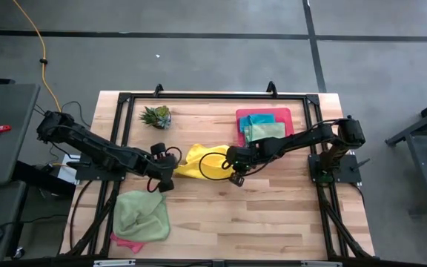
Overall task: Fold microfiber towels
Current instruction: Fold the yellow microfiber cloth
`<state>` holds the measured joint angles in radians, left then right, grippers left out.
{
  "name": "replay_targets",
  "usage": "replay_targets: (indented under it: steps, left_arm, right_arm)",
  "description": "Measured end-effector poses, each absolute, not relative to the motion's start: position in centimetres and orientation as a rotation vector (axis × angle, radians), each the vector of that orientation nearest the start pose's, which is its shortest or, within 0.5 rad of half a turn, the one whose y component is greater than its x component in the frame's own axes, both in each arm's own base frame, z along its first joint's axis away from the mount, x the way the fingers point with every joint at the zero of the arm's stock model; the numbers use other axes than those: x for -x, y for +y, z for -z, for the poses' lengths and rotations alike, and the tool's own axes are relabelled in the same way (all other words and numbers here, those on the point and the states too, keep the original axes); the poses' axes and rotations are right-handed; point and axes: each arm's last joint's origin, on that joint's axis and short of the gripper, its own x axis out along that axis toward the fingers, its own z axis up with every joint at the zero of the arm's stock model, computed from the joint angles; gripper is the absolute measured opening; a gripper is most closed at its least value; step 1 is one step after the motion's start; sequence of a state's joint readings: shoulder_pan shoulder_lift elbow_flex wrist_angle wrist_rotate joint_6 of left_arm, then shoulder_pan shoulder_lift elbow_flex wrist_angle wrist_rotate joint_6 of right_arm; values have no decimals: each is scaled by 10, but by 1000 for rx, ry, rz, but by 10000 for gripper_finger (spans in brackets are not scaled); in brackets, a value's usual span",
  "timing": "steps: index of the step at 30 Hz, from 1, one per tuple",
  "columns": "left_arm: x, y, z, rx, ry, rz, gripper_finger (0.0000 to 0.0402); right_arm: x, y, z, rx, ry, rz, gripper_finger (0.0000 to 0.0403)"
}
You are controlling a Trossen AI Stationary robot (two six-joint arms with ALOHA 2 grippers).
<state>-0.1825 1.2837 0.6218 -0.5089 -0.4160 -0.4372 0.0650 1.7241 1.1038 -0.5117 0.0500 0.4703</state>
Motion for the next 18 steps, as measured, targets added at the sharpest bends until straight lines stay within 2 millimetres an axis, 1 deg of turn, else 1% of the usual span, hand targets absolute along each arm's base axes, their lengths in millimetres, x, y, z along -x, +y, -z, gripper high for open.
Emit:
replay_targets:
  steps: [1, 3, 6, 8, 10, 14, 16, 18]
  left_arm:
    - [-210, -27, -170, 50, 1044, -440, 7]
    - [-209, -24, -185, 52, 1045, -451, 9]
    - [-207, -15, -217, -10, 1028, -488, 3]
    - [-205, -5, -246, -56, 974, -524, 3]
    - [-202, 8, -278, -106, 908, -576, 2]
    - [-187, 42, -337, -209, 782, -748, 1]
    - [-178, 61, -360, -244, 743, -841, 1]
    - [-170, 79, -378, -257, 704, -903, 1]
  right_arm:
    - [-335, 20, -184, -351, 1108, 248, 0]
    - [-332, 19, -190, -350, 1104, 238, 0]
    - [-331, 12, -213, -363, 1061, 206, 0]
    - [-330, 3, -238, -356, 1002, 200, 0]
    - [-331, -8, -268, -337, 921, 198, 0]
    - [-330, -37, -324, -271, 814, 265, 0]
    - [-328, -53, -351, -221, 785, 300, 0]
    - [-325, -70, -375, -190, 728, 327, 0]
